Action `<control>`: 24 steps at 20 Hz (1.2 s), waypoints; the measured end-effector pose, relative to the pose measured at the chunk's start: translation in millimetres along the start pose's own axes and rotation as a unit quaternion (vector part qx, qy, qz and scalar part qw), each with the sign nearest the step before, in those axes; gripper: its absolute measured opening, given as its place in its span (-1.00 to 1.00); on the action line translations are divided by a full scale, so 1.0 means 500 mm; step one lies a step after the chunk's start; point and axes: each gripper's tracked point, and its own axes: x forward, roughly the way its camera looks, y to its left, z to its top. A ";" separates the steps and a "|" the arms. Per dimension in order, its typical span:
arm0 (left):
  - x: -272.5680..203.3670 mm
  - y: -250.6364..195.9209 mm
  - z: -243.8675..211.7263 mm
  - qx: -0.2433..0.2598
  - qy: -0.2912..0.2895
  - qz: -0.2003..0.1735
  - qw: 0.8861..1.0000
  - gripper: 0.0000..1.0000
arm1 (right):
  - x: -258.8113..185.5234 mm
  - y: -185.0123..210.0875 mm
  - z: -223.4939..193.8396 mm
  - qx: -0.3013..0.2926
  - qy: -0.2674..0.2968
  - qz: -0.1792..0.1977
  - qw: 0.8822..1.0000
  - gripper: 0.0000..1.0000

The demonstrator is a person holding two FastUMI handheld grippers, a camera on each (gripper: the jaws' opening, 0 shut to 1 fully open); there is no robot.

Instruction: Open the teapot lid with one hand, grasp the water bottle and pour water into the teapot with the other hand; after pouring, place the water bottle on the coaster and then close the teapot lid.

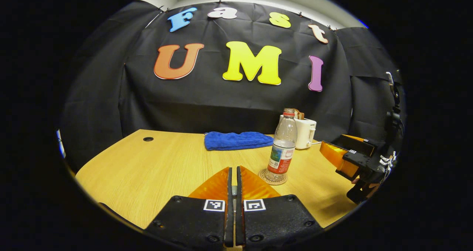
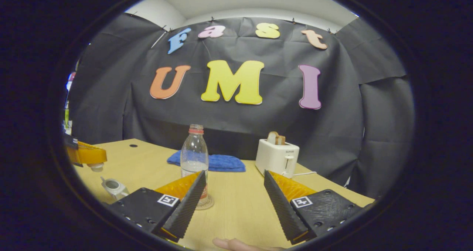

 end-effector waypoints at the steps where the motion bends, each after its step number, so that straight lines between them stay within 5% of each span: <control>1: 0.011 -0.003 -0.006 0.002 -0.004 -0.003 1.000 -0.90 | -0.010 0.002 -0.001 -0.004 -0.004 0.003 1.000 0.89; 7: 0.052 0.012 -0.064 -0.022 0.009 0.013 1.000 -0.90 | -0.064 0.003 0.032 -0.038 -0.061 0.001 0.997 0.96; 24: 0.044 0.008 -0.093 0.009 0.007 0.031 0.999 -0.88 | -0.091 -0.011 0.022 -0.037 -0.057 0.011 0.998 0.90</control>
